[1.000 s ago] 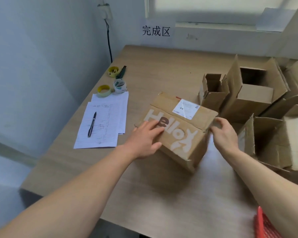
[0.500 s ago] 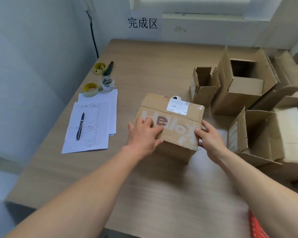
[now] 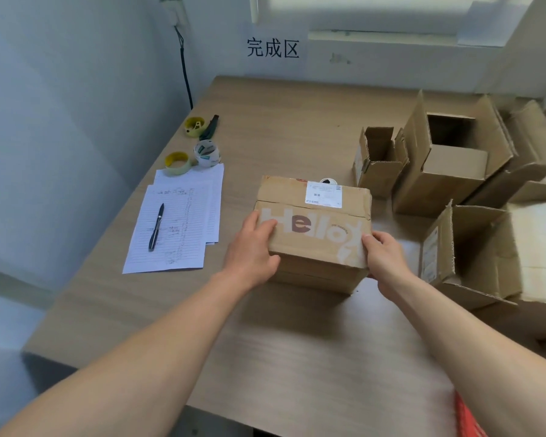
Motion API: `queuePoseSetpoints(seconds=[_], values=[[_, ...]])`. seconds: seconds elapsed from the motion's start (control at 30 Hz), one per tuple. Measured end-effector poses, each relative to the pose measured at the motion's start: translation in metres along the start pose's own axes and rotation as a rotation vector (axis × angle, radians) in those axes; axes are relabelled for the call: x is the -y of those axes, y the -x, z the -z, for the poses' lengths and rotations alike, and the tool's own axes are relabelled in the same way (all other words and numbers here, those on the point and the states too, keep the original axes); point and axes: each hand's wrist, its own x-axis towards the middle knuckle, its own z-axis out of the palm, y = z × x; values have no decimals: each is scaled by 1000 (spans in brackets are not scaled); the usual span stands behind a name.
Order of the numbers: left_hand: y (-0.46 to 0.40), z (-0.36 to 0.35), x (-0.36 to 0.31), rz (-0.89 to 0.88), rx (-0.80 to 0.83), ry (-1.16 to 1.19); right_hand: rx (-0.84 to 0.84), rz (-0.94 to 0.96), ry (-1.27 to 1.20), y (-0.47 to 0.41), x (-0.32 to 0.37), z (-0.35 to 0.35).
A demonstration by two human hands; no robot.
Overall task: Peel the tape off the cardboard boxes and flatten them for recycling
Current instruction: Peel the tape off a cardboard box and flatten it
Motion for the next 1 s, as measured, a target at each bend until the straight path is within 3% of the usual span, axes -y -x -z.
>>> queuePoseSetpoints(seconds=[0.17,0.27,0.5,0.6,0.73,0.9,1.0], values=[[8,12,-12,-148,-316,84,27,-57,-132,-6,5,7],[11,19,-16,-246,-406,127,57,-57,50,-4,10,3],[4,19,-46,-415,-406,188,27,-48,196,-6,7,4],[-3,17,-66,-542,-398,192,89,-97,114,-1,12,9],[-9,10,-92,-697,-256,158,201,-78,-68,9,25,10],[-27,5,-86,-595,-159,134,140,72,-186,19,47,24],[-31,2,-84,-520,-152,72,77,219,-136,23,50,37]])
